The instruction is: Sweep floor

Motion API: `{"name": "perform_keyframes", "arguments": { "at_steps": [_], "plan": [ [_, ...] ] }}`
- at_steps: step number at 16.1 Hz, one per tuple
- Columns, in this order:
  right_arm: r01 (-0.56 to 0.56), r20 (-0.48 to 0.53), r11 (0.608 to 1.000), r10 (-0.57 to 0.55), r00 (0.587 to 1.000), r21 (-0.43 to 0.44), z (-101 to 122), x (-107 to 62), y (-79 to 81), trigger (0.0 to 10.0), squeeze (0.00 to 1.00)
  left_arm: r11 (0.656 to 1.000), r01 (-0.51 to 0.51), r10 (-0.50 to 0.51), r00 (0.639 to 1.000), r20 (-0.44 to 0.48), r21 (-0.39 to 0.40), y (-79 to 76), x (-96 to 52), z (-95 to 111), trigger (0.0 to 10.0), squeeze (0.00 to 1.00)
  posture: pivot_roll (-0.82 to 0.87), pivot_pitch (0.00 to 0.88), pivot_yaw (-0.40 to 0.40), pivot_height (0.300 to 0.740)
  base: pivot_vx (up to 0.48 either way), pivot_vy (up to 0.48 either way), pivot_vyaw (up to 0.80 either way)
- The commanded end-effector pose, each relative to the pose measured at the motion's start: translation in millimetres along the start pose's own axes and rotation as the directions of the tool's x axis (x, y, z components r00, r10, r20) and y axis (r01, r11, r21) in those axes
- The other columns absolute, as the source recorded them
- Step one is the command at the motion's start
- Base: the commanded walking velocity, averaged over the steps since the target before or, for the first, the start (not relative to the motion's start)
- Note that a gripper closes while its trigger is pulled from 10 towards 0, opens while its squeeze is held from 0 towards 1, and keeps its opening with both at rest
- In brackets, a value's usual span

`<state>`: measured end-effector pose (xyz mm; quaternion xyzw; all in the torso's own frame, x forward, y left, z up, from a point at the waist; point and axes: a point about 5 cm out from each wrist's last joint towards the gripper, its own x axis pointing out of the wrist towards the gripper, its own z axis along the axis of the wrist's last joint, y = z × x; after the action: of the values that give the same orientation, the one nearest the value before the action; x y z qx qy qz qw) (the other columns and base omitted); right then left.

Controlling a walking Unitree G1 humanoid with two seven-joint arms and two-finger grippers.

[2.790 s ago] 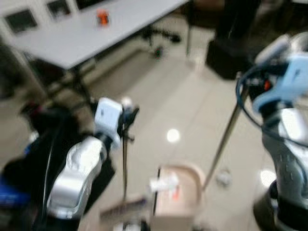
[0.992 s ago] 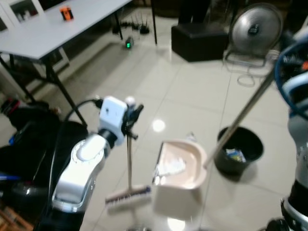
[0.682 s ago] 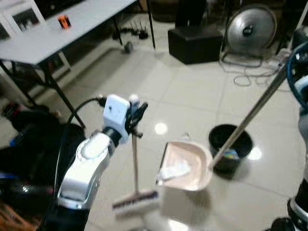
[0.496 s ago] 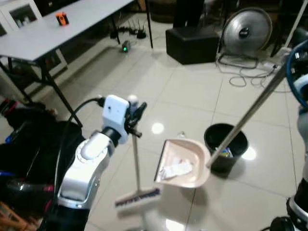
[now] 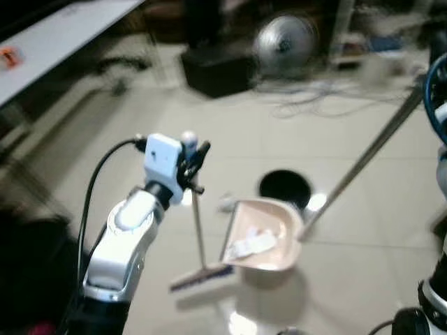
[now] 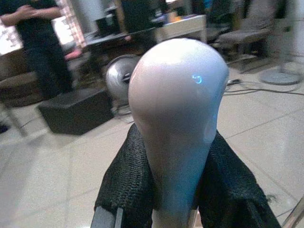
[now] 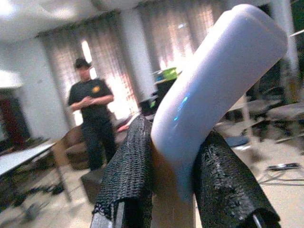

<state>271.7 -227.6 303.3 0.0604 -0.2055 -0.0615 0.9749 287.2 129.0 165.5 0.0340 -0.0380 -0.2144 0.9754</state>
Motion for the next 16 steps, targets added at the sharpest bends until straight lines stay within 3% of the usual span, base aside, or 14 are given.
{"name": "perform_keyframes", "arguments": {
  "at_steps": [1, 6, 11, 16],
  "plan": [
    [-0.004, 0.068, 1.000, 0.003, 0.998, 0.005, 16.0, 0.0, 2.0, 10.0, 0.00, 1.000, 0.004, -0.004, 0.999, 0.037, 0.015, 2.3, 2.3, 7.5, 10.0, 0.00, -0.08, 0.000, 0.115, 0.740, 0.401, 0.000, -0.80],
    [0.004, 0.076, 1.000, -0.004, 0.997, -0.004, 20.1, 0.2, -0.6, 10.0, 0.00, 1.000, 0.004, -0.004, 0.999, 0.037, 0.012, 2.4, 2.9, 6.5, 10.0, 0.00, -0.08, 0.000, 0.116, 0.740, 0.429, 0.000, -0.73],
    [-0.026, 0.077, 1.000, 0.027, 0.997, -0.011, 22.0, 2.0, 2.1, 10.0, 0.00, 0.997, -0.059, 0.059, 0.998, 0.017, 0.046, 11.2, 0.3, 3.3, 10.0, 0.00, -0.08, 0.000, 0.109, 0.740, 0.431, 0.000, 0.00],
    [-0.094, 0.056, 0.995, 0.096, 0.994, -0.031, 20.5, 6.2, 11.8, 10.0, 0.00, 0.981, -0.085, 0.104, 0.989, -0.101, 0.175, 33.7, -23.3, -20.0, 10.0, 0.00, -0.07, 0.000, 0.096, 0.740, 0.432, 0.000, 0.21]
  ]
}}
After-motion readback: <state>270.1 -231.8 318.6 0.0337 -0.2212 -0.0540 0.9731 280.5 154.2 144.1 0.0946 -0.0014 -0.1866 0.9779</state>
